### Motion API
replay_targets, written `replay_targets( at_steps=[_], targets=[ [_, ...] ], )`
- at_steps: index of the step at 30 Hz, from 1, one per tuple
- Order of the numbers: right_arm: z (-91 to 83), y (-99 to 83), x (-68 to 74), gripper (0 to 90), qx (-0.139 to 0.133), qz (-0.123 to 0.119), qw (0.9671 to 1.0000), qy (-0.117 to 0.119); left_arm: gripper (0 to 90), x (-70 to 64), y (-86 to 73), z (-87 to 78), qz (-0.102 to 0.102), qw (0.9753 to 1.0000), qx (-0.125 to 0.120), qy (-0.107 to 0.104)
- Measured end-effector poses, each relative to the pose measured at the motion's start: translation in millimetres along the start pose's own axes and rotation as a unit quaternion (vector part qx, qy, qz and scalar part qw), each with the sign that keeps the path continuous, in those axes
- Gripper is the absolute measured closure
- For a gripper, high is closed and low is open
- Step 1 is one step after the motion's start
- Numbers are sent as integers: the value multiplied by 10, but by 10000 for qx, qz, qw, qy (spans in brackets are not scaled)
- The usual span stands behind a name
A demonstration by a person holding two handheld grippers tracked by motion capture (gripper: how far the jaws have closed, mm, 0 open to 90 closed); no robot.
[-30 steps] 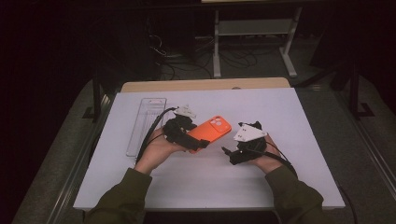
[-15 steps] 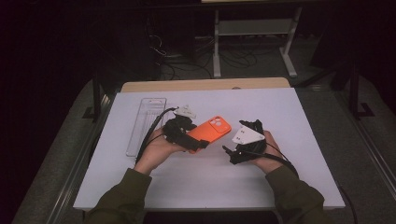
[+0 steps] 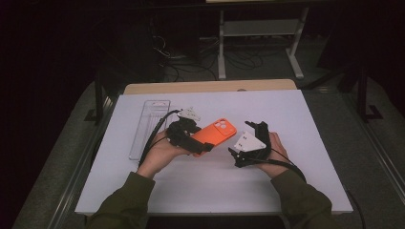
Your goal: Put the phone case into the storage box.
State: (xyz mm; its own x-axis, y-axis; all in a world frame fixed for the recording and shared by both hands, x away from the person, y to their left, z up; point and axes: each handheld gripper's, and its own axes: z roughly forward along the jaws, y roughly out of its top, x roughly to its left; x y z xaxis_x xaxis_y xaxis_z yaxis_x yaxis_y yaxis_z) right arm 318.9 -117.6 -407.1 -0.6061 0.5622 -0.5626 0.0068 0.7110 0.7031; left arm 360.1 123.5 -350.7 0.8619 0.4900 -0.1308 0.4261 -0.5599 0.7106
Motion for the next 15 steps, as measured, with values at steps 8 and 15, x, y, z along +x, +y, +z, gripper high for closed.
replay_targets(
  at_steps=[8, 15],
  targets=[
    [-17, 16, 55, 0, -57, -328, 9994, -130, 165, -26, -2, 10, -75, 10000, -9, -3],
    [-6, 18, 102, 0, -68, -569, 9981, -234, 165, -28, -4, 15, -101, 9999, 22, -15]
  ],
)
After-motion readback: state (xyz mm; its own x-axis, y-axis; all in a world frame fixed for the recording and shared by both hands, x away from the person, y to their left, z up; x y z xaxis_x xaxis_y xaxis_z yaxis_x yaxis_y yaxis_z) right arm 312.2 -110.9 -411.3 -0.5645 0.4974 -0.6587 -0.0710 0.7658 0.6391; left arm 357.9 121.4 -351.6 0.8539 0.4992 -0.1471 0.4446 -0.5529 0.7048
